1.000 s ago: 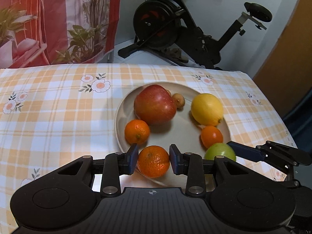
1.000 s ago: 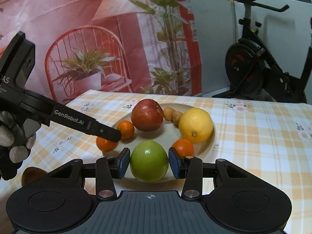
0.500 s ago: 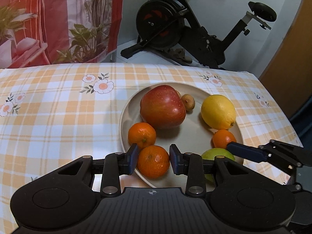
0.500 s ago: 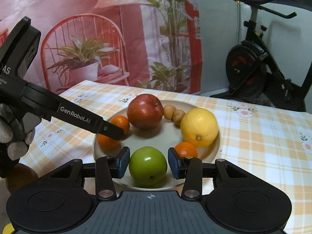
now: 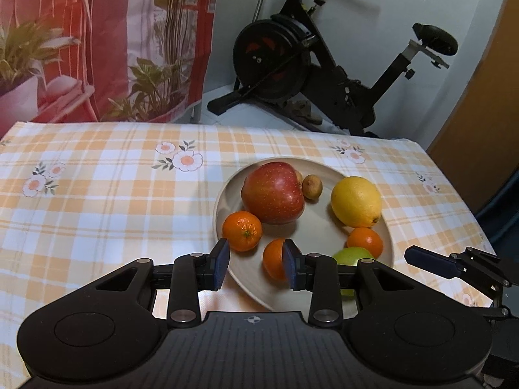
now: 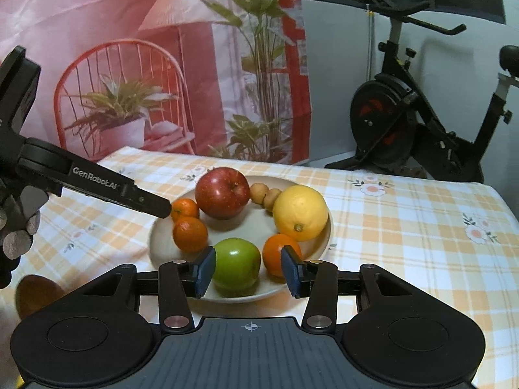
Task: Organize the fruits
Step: 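Carry the tangerine and green apple onto the plate and open both grippers, then move the right gripper to the red-brown apple while the left gripper approaches its top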
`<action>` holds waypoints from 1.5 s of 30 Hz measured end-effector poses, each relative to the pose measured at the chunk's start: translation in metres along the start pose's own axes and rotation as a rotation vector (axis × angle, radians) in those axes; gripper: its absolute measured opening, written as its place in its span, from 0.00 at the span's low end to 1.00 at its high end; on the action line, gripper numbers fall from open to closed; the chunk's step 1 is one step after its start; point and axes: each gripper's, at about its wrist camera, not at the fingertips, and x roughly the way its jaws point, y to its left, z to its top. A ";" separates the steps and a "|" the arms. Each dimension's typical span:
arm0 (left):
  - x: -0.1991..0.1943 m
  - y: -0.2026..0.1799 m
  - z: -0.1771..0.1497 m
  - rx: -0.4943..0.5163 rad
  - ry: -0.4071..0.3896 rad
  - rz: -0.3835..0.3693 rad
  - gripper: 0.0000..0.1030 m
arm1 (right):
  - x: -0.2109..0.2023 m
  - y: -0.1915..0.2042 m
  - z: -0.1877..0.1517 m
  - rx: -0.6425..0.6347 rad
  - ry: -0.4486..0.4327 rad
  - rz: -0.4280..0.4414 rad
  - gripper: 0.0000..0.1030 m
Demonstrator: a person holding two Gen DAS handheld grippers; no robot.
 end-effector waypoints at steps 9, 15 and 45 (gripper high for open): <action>-0.044 0.008 -0.020 0.021 -0.023 0.000 0.36 | -0.031 0.014 -0.007 0.056 -0.020 0.034 0.40; -0.071 0.024 -0.036 0.024 -0.030 0.008 0.36 | -0.037 0.035 -0.009 0.025 -0.006 0.067 0.40; -0.073 0.084 -0.097 -0.110 0.076 -0.042 0.37 | -0.019 0.143 -0.015 -0.184 0.172 0.250 0.44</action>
